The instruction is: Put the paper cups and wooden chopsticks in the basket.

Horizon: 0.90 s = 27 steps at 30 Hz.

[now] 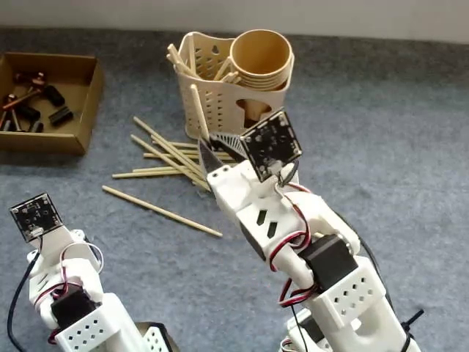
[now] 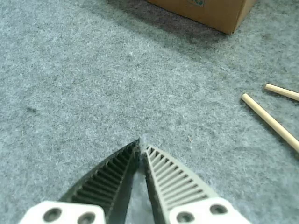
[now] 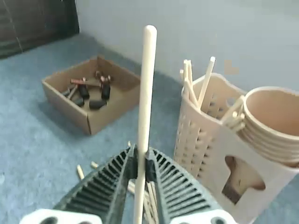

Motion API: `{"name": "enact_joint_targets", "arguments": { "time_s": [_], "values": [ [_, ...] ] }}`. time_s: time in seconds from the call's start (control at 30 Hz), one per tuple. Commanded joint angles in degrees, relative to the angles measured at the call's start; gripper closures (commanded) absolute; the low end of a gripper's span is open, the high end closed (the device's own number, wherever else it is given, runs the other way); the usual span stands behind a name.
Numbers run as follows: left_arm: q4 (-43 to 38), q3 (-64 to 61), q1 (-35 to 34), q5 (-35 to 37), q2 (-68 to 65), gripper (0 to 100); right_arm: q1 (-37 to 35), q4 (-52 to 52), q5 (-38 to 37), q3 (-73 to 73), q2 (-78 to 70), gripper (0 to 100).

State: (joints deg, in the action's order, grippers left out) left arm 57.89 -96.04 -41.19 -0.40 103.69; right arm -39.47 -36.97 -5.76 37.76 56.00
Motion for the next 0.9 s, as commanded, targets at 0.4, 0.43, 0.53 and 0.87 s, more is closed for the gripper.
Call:
{"name": "enact_joint_targets", "arguments": {
  "time_s": [0.4,0.43,0.53,0.87],
  "values": [
    [0.18,-1.1,-0.66,-0.35,0.04,100,0.75,29.05,0.26,-0.13,0.66,99.5],
    [0.18,-1.1,-0.66,-0.35,0.04,100,0.84,31.34,0.26,-0.13,0.13,99.5],
    [0.18,-1.1,-0.66,-0.35,0.04,100,3.91,38.29,0.26,-0.48,-3.82,99.5],
    [0.18,-1.1,-0.66,-0.35,0.04,100,10.15,65.19,0.18,-0.22,-22.55,99.5]
  ]
}}
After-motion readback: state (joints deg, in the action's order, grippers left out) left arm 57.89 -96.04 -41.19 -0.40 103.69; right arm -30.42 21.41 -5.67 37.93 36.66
